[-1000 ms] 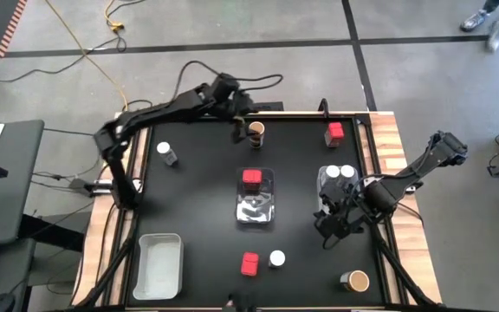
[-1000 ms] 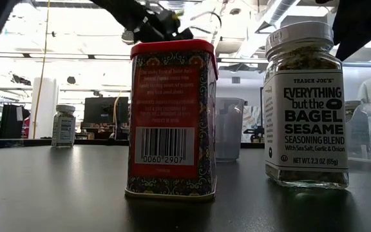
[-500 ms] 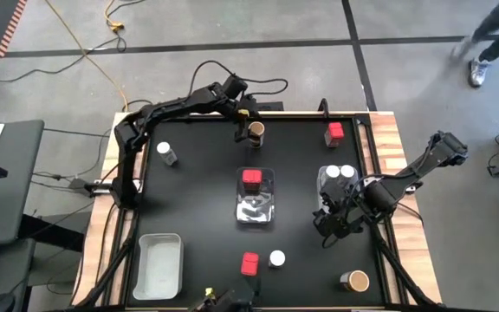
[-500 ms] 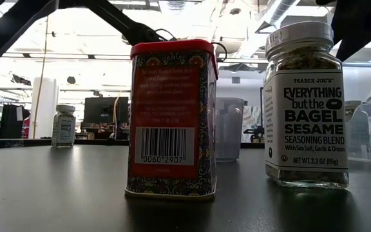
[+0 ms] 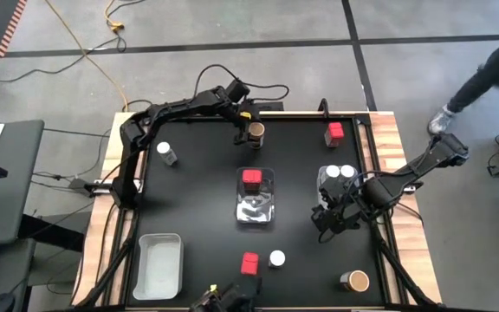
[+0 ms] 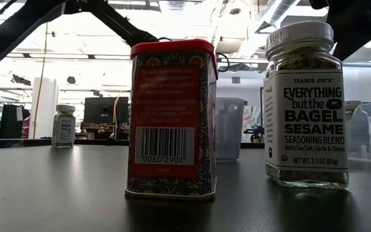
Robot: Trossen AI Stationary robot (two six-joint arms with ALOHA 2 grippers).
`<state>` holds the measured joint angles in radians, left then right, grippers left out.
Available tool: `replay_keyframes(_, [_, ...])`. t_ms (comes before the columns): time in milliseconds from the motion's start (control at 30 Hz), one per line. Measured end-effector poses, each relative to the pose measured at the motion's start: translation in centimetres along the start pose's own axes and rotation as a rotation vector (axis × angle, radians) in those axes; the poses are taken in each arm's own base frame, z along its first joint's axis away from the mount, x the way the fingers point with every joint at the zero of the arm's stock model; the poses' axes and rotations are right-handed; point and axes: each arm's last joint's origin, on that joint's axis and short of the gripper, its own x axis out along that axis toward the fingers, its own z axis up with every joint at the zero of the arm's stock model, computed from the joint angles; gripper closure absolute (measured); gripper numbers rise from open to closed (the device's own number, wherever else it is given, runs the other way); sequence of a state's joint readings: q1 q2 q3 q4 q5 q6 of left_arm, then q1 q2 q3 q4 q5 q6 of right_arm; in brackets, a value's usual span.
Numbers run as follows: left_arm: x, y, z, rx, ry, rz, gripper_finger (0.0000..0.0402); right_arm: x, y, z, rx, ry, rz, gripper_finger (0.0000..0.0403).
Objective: Sort spices by type
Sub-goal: Put the brown seasoning bottle into the gray bin
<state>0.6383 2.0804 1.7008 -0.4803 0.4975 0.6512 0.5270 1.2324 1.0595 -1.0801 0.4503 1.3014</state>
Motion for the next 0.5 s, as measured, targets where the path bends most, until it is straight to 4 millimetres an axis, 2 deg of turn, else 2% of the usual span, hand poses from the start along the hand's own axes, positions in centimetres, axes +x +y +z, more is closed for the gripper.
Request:
replay_keyframes(267, [0.0, -0.12, -0.82, 0.03, 0.067, -0.001, 0.0021, 0.0, -0.01, 0.0, -0.001, 0.0, -0.001, 0.0131])
replay_keyframes(500, [0.0, -0.08, -0.73, 0.045, 0.064, 0.009, 0.0031, 0.0, -0.04, -0.01, -0.002, 0.001, -0.004, 0.0131])
